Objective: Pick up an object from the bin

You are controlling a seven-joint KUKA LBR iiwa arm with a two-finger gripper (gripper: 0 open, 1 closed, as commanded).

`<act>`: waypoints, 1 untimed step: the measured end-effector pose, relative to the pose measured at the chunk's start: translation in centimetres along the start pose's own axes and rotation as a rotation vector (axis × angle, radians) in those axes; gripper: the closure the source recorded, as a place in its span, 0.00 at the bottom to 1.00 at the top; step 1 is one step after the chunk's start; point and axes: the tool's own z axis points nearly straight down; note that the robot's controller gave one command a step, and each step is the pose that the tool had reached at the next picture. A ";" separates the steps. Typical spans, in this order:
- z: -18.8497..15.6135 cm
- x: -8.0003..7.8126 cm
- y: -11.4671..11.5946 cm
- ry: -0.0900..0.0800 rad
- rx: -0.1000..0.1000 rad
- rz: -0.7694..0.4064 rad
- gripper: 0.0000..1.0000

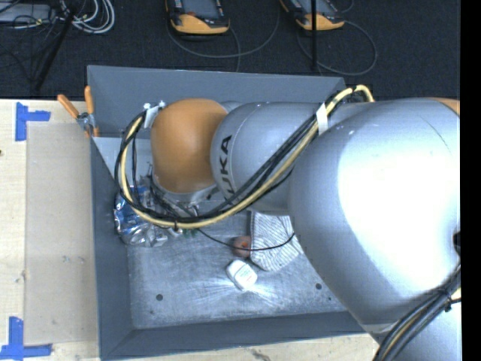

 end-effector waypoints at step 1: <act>-13.0 -1.1 0.1 0.006 -0.002 0.000 1.00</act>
Offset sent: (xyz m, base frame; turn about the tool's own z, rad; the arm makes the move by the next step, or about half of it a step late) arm 0.0000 0.0000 0.0000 0.0000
